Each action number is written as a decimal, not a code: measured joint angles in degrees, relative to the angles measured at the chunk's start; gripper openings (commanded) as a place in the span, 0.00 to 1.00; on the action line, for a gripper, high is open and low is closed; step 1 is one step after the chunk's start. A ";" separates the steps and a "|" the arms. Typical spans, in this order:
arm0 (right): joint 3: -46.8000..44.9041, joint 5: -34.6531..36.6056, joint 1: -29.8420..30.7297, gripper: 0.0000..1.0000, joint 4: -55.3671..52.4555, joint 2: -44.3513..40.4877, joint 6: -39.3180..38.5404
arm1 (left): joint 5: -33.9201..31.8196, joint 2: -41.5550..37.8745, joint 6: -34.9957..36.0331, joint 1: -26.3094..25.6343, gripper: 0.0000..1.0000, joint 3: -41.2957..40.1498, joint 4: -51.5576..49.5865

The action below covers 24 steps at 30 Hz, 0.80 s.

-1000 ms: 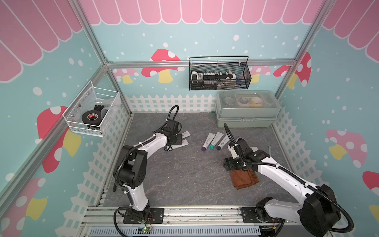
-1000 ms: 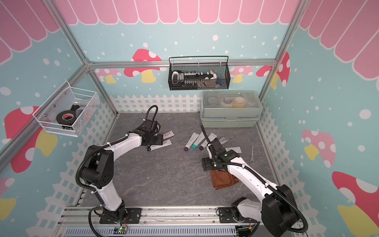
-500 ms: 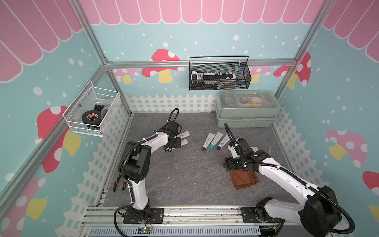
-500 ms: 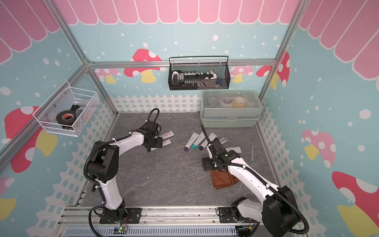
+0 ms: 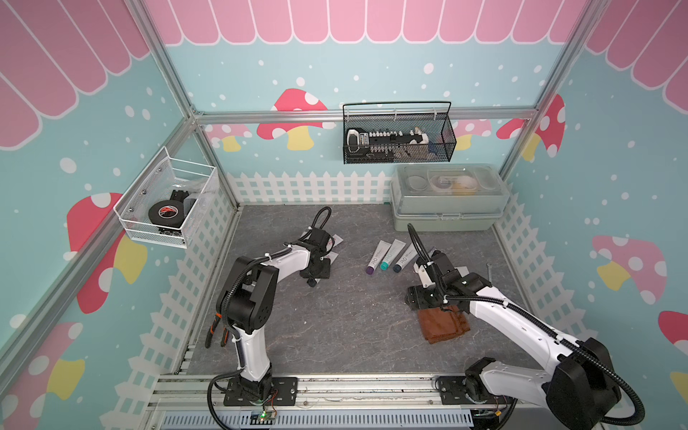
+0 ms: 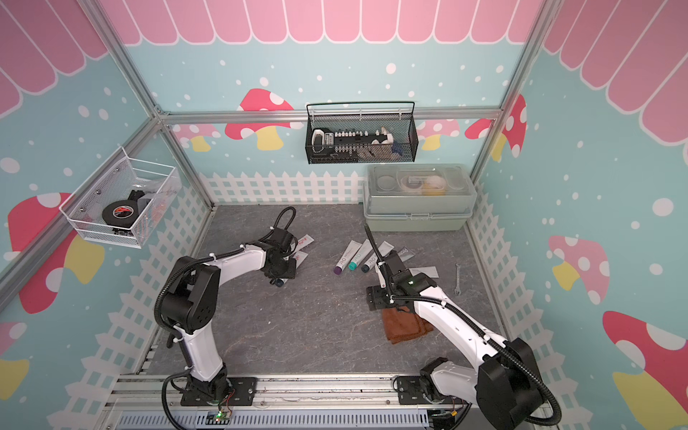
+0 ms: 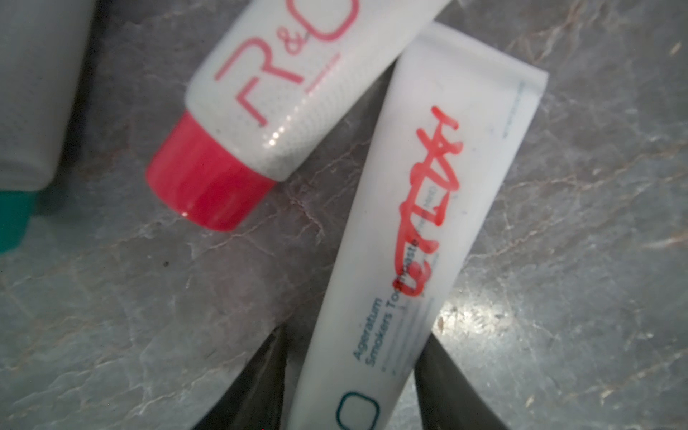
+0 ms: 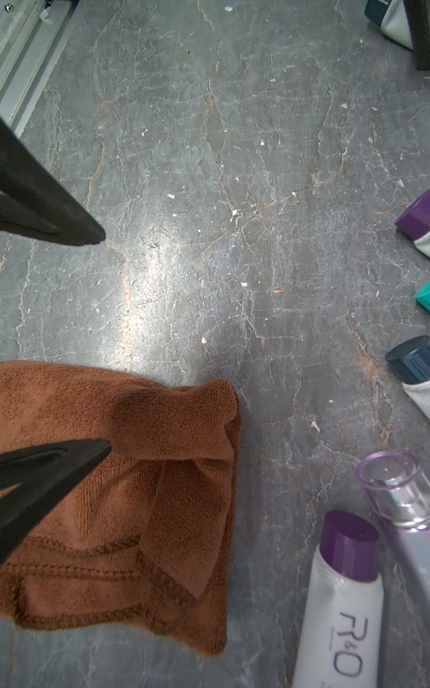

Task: Wipe the surface of the toothpaste tube
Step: Pick up the toothpaste from the center of the board.

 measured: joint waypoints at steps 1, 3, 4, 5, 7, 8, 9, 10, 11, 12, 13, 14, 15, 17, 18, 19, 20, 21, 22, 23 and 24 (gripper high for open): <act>0.00 -0.02 0.00 0.80 0.00 -0.07 0.00 | 0.00 -0.02 -0.20 -0.17 0.27 -0.04 0.07; 0.00 -0.02 0.00 0.80 0.00 -0.15 0.00 | -0.31 -0.17 -0.66 -0.70 0.23 -0.22 0.37; 0.00 -0.02 0.00 0.80 0.00 -0.17 0.00 | -0.52 -0.50 -0.79 -1.03 0.23 -0.55 0.68; -0.02 -0.04 0.00 0.80 0.00 -0.17 0.00 | -0.57 -0.85 -0.83 -1.36 0.23 -1.01 0.96; -0.02 -0.07 0.00 0.80 0.00 -0.17 0.00 | -0.90 -2.19 -1.22 -2.38 0.23 -2.78 1.68; -0.02 -0.11 0.00 0.80 0.00 -0.17 0.00 | -1.01 -2.89 -1.44 -2.91 0.22 -3.74 1.95; -0.02 -0.13 0.00 0.80 0.00 -0.17 0.00 | -1.07 -4.11 -1.75 -3.72 0.23 -5.22 2.14; -0.02 -0.15 0.00 0.80 0.00 -0.17 0.00 | -1.11 -5.55 -2.14 -4.66 0.23 -6.91 2.38; -0.04 -0.15 0.00 0.80 0.00 -0.17 0.00 | -1.16 -7.04 -2.34 -5.66 0.23 -8.63 2.54; -0.04 -0.15 0.00 0.80 0.00 -0.17 0.00 | -1.14 -8.83 -2.58 -6.84 0.23 -10.58 2.62; -0.04 -0.15 0.00 0.80 0.00 -0.17 0.00 | -1.16 -10.64 -2.75 -8.02 0.23 -12.44 2.95; -0.04 -0.13 0.00 0.80 0.00 -0.17 0.00 | -1.14 -12.66 -2.95 -9.38 0.23 -14.23 3.19; -0.04 -0.07 0.00 0.80 -0.02 -0.17 0.00 | -0.98 -14.80 -2.97 -10.84 0.24 -15.89 3.50; -0.04 0.15 0.00 0.80 -0.04 -0.15 0.00 | -0.55 -19.08 -2.99 -13.90 0.25 -18.64 4.52; -0.04 0.48 0.00 0.80 -0.07 -0.15 0.02 | -0.02 -21.22 -2.97 -15.52 0.25 -19.76 5.27; -0.04 0.92 0.00 0.80 -0.04 -0.15 0.02 | 0.63 -23.12 -2.95 -17.03 0.26 -20.63 6.19; -0.04 1.38 0.00 0.80 -0.07 -0.15 0.04 | 1.20 -24.39 -2.93 -18.18 0.26 -21.14 6.91; -0.04 1.95 0.00 0.80 -0.07 -0.17 0.07 | 1.95 -25.59 -2.86 -19.63 0.26 -21.40 7.72; -0.04 2.67 0.00 0.80 -0.07 -0.24 0.11 | 2.45 -26.16 -2.64 -20.92 0.27 -21.40 8.52; -0.07 3.30 0.00 0.80 -0.09 -0.39 0.22 | 2.84 -26.34 -2.34 -22.32 0.27 -21.38 9.62; -0.07 3.91 0.00 0.80 -0.11 -0.68 0.26 | 3.15 -26.25 -2.16 -23.54 0.27 -21.35 10.47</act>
